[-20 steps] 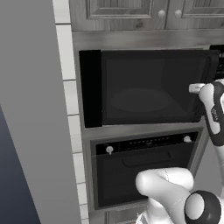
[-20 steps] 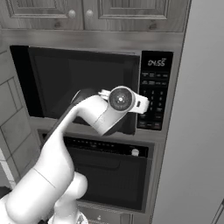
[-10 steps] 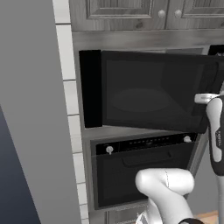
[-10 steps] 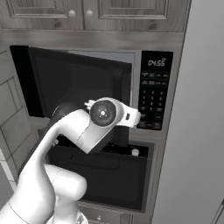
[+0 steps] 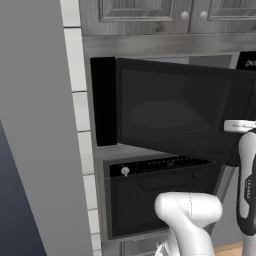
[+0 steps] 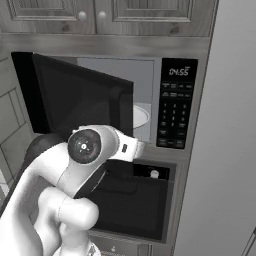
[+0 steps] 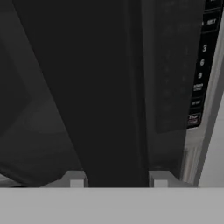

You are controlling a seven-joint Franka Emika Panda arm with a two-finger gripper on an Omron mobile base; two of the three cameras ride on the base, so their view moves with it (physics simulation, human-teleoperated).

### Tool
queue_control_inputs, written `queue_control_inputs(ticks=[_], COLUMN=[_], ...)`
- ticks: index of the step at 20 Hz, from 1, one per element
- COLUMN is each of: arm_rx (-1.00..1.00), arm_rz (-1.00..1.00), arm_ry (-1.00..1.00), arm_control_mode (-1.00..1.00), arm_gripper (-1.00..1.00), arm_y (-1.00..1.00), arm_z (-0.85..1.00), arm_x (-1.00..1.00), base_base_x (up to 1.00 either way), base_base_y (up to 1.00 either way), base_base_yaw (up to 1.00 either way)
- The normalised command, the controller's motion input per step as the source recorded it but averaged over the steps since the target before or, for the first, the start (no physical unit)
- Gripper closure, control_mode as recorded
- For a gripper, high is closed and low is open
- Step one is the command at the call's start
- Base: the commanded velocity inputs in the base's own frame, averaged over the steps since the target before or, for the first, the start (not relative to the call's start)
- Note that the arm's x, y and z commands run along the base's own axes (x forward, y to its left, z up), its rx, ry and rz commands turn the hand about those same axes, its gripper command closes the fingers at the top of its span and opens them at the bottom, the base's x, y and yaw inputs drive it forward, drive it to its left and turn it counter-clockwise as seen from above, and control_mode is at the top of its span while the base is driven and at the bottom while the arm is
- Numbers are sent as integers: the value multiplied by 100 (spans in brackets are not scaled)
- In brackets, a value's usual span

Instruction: Place the sponge inside the microwave to prepare for sanitizing.

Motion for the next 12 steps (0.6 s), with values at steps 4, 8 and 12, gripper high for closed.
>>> queue_control_inputs(ticks=[4,8,12], arm_rx=[0,0,-3], arm_rz=[0,0,-1], arm_ry=[3,5,10], arm_control_mode=[-100,-100,-100], arm_gripper=[100,100,-100], arm_y=[28,23,6], arm_z=[7,7,1], arm_x=[-68,-62,-17], base_base_x=[0,0,0], base_base_y=[0,0,0], base_base_yaw=[0,0,0])
